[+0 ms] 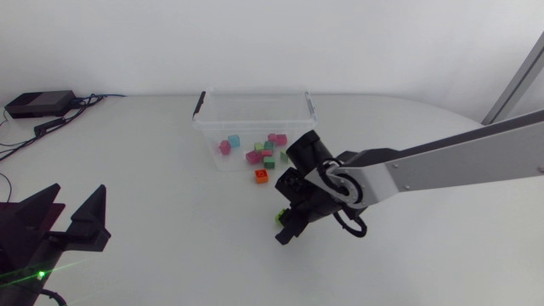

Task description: Pick up the duplo bricks and place them in the container

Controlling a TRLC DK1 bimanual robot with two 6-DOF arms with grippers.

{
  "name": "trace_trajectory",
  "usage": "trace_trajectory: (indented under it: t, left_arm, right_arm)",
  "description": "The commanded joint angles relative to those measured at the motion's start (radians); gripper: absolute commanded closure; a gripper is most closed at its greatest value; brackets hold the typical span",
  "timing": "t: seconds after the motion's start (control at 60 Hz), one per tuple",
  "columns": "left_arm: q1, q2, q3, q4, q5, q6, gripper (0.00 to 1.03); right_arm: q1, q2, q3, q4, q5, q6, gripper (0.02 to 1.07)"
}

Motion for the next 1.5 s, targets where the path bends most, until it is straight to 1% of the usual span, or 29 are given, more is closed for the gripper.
trace_trajectory:
  t: [0.0, 0.133, 0.283, 0.417, 0.65, 0.917, 0.967, 0.983, 1.0, 1.1, 1.167, 1.233, 1.267, 1.383, 1.483]
  left_arm:
    - [0.008, -0.011, -0.022, -0.003, -0.006, -0.022, 0.05]
    - [0.008, -0.011, -0.022, -0.003, -0.006, -0.022, 0.05]
    - [0.008, -0.011, -0.022, -0.003, -0.006, -0.022, 0.05]
    - [0.008, -0.011, -0.022, -0.003, -0.006, -0.022, 0.05]
    - [0.008, -0.011, -0.022, -0.003, -0.006, -0.022, 0.05]
    - [0.008, -0.011, -0.022, -0.003, -0.006, -0.022, 0.05]
    - [0.008, -0.011, -0.022, -0.003, -0.006, -0.022, 0.05]
    - [0.008, -0.011, -0.022, -0.003, -0.006, -0.022, 0.05]
    - [0.008, -0.011, -0.022, -0.003, -0.006, -0.022, 0.05]
    - [0.008, -0.011, -0.022, -0.003, -0.006, -0.022, 0.05]
    - [0.008, -0.011, -0.022, -0.003, -0.006, -0.022, 0.05]
    - [0.008, -0.011, -0.022, -0.003, -0.006, -0.022, 0.05]
    - [0.008, -0.011, -0.022, -0.003, -0.006, -0.022, 0.05]
    - [0.008, -0.011, -0.022, -0.003, -0.006, -0.022, 0.05]
    - [0.008, -0.011, -0.022, -0.003, -0.006, -0.022, 0.05]
  right_arm:
    - [-0.032, -0.086, 0.035, -0.034, 0.005, -0.017, 0.94]
    - [-0.098, -0.188, 0.118, -0.09, 0.001, -0.03, 0.94]
    - [-0.162, -0.204, 0.222, -0.1, -0.003, -0.038, 0.94]
    - [-0.196, -0.138, 0.316, -0.066, -0.003, -0.043, 0.94]
    - [-0.207, 0.003, 0.466, 0.005, 0.002, -0.044, 0.94]
    - [-0.213, 0.14, 0.629, 0.015, 0.008, -0.047, 0.93]
    - [-0.215, 0.171, 0.655, 0.014, 0.008, -0.047, 0.87]
    - [-0.215, 0.171, 0.655, 0.014, 0.008, -0.047, 0.87]
    - [-0.215, 0.186, 0.667, 0.014, 0.011, -0.047, 0.8]
    - [-0.213, 0.212, 0.687, 0.012, 0.014, -0.049, 0.56]
    - [-0.213, 0.212, 0.69, 0.011, 0.019, -0.049, 0.49]
    - [-0.213, 0.212, 0.693, 0.011, 0.024, -0.047, 0.4]
    - [-0.213, 0.204, 0.692, 0.009, 0.031, -0.047, 0.33]
    - [-0.204, 0.151, 0.667, 0.011, 0.04, -0.03, 0.27]
    - [-0.192, 0.094, 0.635, 0.005, 0.039, -0.003, 0.25]
